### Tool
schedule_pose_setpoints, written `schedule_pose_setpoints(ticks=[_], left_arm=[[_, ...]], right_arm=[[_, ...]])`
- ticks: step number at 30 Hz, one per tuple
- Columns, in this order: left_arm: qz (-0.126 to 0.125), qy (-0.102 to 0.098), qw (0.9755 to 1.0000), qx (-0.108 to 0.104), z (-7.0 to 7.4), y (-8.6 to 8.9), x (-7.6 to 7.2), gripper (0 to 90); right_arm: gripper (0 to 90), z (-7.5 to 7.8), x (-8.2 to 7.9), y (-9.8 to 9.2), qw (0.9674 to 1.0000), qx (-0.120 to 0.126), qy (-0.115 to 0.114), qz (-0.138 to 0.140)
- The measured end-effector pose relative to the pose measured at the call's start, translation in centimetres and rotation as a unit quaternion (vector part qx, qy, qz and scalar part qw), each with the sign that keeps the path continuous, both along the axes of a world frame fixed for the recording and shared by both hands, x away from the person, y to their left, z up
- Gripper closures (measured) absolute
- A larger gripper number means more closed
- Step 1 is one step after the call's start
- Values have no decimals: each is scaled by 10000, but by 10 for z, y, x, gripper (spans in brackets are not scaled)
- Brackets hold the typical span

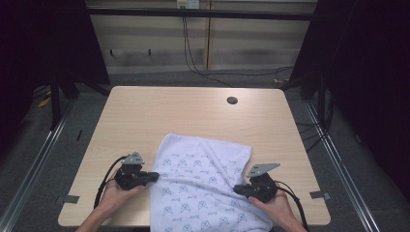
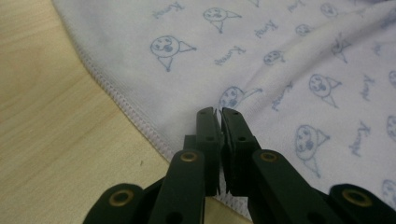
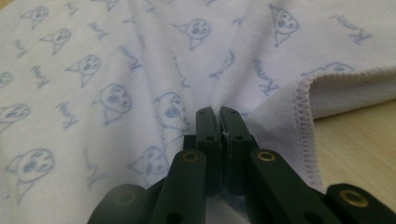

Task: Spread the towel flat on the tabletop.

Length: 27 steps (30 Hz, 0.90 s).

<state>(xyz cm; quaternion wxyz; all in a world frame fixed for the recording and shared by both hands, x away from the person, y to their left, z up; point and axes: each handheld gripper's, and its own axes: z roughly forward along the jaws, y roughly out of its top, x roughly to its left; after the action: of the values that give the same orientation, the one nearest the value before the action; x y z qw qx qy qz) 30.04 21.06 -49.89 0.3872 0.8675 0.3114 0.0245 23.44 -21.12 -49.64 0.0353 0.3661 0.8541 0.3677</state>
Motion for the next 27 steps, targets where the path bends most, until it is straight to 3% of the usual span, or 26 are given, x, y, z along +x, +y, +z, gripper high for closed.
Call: schedule_pose_setpoints(ticks=[2,4,8,11,12,13,14,15,18,20,23,25,27], left_arm=[[146,-38,9999,39,0,-1,4,880],[299,-69,9995,3,-1,-3,13,880],[495,-134,9987,-40,-3,-8,31,878],[556,-132,9984,-10,-3,-14,36,876],[565,-170,9983,2,-3,-15,37,870],[563,-201,9982,51,-3,-16,37,867],[544,-237,9982,73,-3,-17,38,867],[553,-236,9982,61,-3,-17,39,868],[631,-342,9974,47,-4,-17,44,874],[715,-285,9970,-21,-5,-14,50,880],[867,-319,9957,74,-5,-15,57,880],[897,-284,9956,-42,-6,-14,59,873],[798,-91,9962,-342,-8,-12,63,811]], right_arm=[[870,-1,6,-2,9998,-53,-145,-137],[840,-1,19,-5,9982,-173,-350,-465],[824,-1,38,-21,9922,-306,-378,-1147],[747,2,36,-35,9884,-404,-397,-1412],[708,6,30,-41,9875,-306,-439,-1485],[703,11,24,-43,9889,-159,-458,-1402],[692,17,15,-45,9926,90,-481,-1112],[695,22,5,-45,9956,350,-345,-797],[724,27,-30,-38,9984,515,-237,-89],[697,22,-44,-36,9985,525,-122,95],[593,18,-40,-33,9993,335,-156,13],[561,16,-27,-32,9994,264,-206,-63],[540,13,-8,-31,9993,59,-339,-143]])
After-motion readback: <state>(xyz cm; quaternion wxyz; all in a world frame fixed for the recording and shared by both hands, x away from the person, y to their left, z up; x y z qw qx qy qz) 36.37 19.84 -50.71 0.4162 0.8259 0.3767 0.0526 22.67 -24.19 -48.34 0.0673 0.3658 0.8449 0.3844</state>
